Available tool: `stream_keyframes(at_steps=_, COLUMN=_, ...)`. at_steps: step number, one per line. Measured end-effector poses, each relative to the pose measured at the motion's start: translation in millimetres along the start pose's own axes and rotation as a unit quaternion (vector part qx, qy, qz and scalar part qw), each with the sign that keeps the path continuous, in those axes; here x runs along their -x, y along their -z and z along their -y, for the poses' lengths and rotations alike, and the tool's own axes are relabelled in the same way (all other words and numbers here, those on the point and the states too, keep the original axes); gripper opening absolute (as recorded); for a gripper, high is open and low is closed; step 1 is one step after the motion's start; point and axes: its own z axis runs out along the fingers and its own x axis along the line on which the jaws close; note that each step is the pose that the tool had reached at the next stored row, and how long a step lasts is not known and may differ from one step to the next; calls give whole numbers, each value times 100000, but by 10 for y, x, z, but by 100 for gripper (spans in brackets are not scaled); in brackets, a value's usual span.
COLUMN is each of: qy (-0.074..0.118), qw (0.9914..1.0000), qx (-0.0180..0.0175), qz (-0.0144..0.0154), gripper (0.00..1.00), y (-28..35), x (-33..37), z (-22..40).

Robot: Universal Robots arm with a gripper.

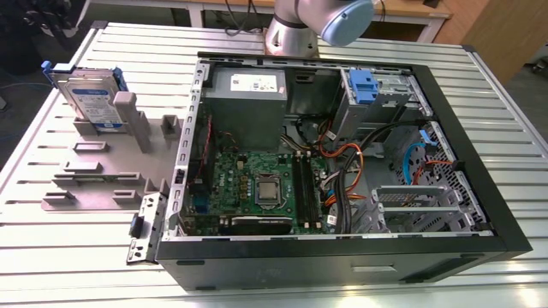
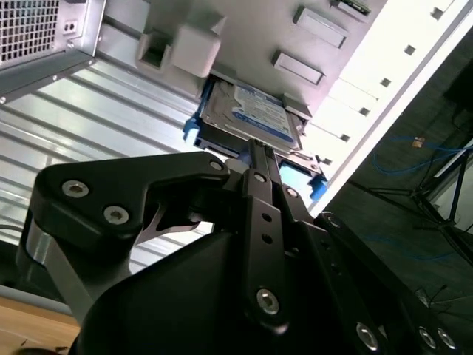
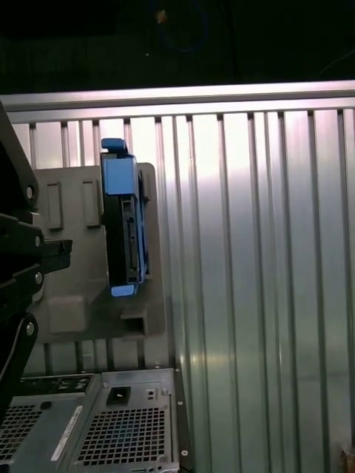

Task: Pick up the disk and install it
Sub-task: 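Reach for the disk, then pick up the disk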

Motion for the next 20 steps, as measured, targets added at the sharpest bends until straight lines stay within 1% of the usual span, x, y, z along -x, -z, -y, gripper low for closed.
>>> stream_keyframes(at_steps=11, qy=-14, qw=100000, qx=-4, qz=-17, gripper=11, y=-9, x=-341, z=-26)
stream_keyframes(at_steps=12, qy=-12, qw=100000, qx=-5, qz=-10, gripper=11, y=-9, x=-350, z=-26)
stream_keyframes(at_steps=20, qy=-9, qw=100000, qx=-1, qz=-10, gripper=11, y=-9, x=-355, z=-28)
